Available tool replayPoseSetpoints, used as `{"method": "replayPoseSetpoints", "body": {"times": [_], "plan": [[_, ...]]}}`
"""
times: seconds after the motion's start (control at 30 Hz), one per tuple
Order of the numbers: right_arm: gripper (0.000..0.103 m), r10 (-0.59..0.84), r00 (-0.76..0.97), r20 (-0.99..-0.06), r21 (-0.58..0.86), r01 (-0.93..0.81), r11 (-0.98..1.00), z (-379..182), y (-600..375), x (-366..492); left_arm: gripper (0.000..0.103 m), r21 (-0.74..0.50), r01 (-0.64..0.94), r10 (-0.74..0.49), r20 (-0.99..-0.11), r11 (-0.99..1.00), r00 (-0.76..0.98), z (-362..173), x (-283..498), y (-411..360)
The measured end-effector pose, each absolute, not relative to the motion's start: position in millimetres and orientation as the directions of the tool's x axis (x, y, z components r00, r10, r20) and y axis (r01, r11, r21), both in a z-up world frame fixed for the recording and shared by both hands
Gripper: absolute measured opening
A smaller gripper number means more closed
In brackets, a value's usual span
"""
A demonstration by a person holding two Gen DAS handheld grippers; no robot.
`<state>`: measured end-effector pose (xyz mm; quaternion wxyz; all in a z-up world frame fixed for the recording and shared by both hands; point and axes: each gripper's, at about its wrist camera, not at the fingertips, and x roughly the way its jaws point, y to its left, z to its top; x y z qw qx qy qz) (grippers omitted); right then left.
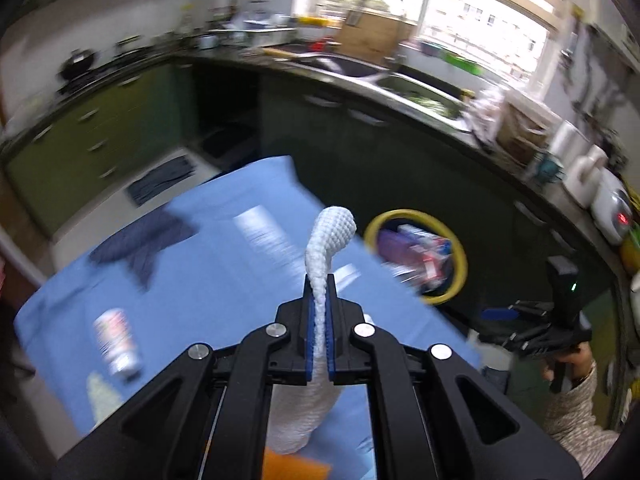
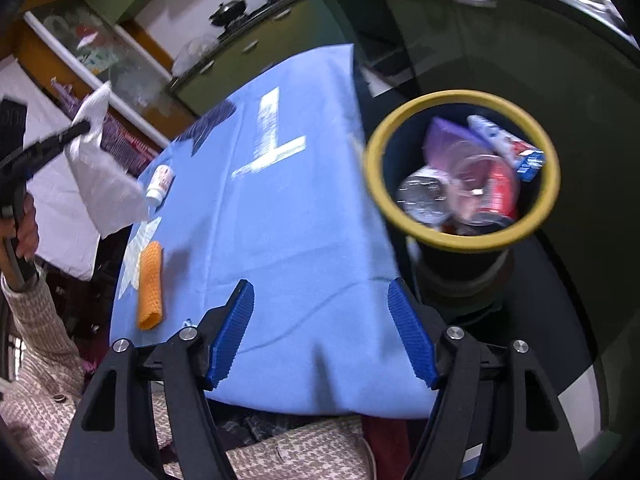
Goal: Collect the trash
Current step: 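Carry the tissue over the bin and open the left gripper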
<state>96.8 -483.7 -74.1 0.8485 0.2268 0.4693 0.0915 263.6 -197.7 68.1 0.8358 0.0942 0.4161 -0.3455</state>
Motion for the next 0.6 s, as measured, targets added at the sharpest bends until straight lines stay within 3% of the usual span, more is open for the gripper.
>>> {"method": "replayPoseSetpoints", "body": {"times": [0.23,0.6], "plan": [[0.071,0.341,0.581,-0.739,0.504,0.142,0.852,-89,-531,66,0.005,-0.124,0.750,-0.536,-0.774,0.650,0.337,43,284,-345],[0.071,0.363,0.590,-0.721,0.573,0.214,0.791,-126,-580,50,0.005,-0.157,0.750,-0.532,-0.796,0.642,0.289,-38,322,-478]]}}
